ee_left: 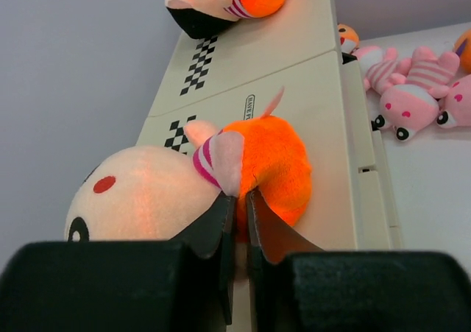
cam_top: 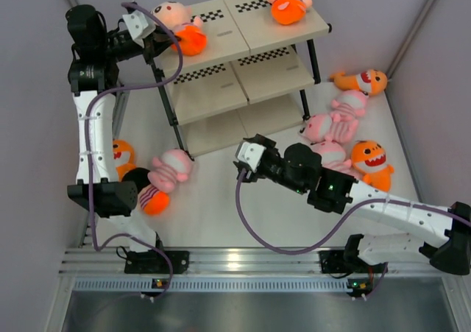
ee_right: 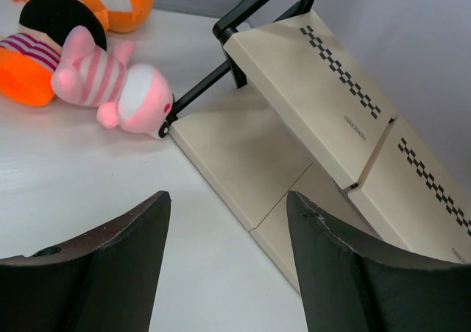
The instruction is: Place and organize the stuffed toys onto the shelf
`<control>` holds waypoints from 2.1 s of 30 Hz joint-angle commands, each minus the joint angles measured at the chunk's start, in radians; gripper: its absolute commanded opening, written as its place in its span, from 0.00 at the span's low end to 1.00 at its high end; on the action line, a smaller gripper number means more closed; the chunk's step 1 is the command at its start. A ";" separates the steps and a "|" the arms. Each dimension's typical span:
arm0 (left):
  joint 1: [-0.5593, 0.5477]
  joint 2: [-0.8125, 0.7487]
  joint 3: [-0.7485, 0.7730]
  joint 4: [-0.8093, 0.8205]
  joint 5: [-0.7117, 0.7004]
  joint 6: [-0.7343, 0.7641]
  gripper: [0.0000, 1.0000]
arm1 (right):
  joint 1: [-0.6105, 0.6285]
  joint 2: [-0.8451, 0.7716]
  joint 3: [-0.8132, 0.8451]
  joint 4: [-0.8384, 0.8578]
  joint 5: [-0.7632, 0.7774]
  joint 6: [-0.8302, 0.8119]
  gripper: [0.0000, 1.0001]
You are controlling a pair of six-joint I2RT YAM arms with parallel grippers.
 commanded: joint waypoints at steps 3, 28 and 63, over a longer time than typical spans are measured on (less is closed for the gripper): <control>-0.001 0.027 -0.026 0.286 -0.041 -0.219 0.27 | -0.024 -0.031 -0.004 0.066 -0.011 0.053 0.64; 0.067 -0.418 -0.268 -0.333 -0.424 -0.129 0.98 | -0.026 -0.054 -0.065 0.011 -0.048 0.146 0.69; 0.393 -0.274 -1.172 -0.299 -0.859 0.102 0.55 | -0.017 -0.049 -0.140 -0.014 -0.203 0.255 0.66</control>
